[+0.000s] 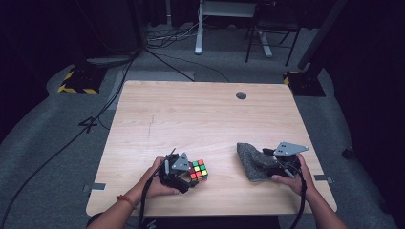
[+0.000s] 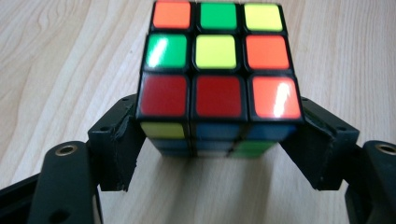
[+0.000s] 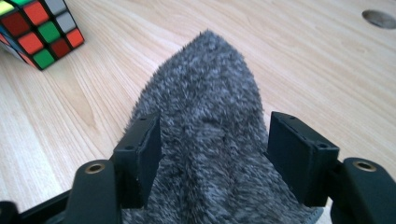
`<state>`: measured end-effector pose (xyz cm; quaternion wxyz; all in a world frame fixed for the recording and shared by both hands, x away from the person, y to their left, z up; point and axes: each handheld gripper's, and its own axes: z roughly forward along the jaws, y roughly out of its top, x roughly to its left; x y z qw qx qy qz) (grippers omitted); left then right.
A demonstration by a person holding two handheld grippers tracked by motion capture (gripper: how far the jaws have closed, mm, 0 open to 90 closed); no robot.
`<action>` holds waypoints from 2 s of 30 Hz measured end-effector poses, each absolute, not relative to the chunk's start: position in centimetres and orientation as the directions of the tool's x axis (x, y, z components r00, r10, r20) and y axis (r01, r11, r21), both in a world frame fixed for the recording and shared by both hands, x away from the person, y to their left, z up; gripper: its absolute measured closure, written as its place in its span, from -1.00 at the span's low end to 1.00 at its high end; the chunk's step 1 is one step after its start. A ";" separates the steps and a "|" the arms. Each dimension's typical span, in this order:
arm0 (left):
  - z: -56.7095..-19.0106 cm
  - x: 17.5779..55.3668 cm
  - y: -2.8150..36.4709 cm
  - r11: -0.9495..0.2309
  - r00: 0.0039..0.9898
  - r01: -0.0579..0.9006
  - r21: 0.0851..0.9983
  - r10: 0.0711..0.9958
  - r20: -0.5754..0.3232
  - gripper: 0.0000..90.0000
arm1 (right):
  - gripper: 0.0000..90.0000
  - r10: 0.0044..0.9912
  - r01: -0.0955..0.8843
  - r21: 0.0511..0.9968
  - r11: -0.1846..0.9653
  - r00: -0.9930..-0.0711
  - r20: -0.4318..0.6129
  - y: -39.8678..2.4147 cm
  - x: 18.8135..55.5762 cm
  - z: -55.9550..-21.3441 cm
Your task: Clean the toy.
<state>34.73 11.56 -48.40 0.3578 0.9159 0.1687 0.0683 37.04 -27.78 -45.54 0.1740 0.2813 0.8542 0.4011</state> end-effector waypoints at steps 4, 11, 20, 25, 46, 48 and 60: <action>-48.4 34.2 12.2 -0.678 0.931 0.279 0.680 0.365 -0.017 -0.42 | -0.21 0.618 0.332 0.791 0.514 -0.783 -0.073 -27.7 36.9 -45.3; -48.5 33.3 12.8 -0.667 0.926 0.292 0.686 0.377 -0.027 -0.37 | -0.21 0.604 0.332 0.795 0.507 -0.796 -0.052 -26.9 36.4 -44.9; -48.6 32.3 12.2 -0.687 0.939 0.272 0.674 0.342 -0.031 -0.24 | -0.20 0.536 0.288 0.784 0.550 -0.842 -0.067 -24.3 35.4 -45.1; -48.8 31.9 11.0 -0.714 0.951 0.249 0.654 0.310 -0.024 -0.12 | -0.20 0.505 0.282 0.777 0.563 -0.861 -0.054 -23.1 35.0 -45.5; -49.0 31.9 8.2 -0.723 0.966 0.209 0.658 0.257 -0.025 0.06 | -0.22 0.349 0.212 0.708 0.673 -0.936 -0.052 -17.6 33.5 -48.2; -49.0 31.8 8.3 -0.720 0.967 0.214 0.660 0.253 -0.038 0.05 | -0.21 0.359 0.214 0.707 0.674 -0.932 -0.060 -17.6 33.7 -48.3; -49.1 32.1 7.8 -0.727 0.973 0.201 0.657 0.223 -0.051 -0.26 | -0.18 0.422 0.249 0.711 0.658 -0.903 -0.075 -18.4 34.7 -48.4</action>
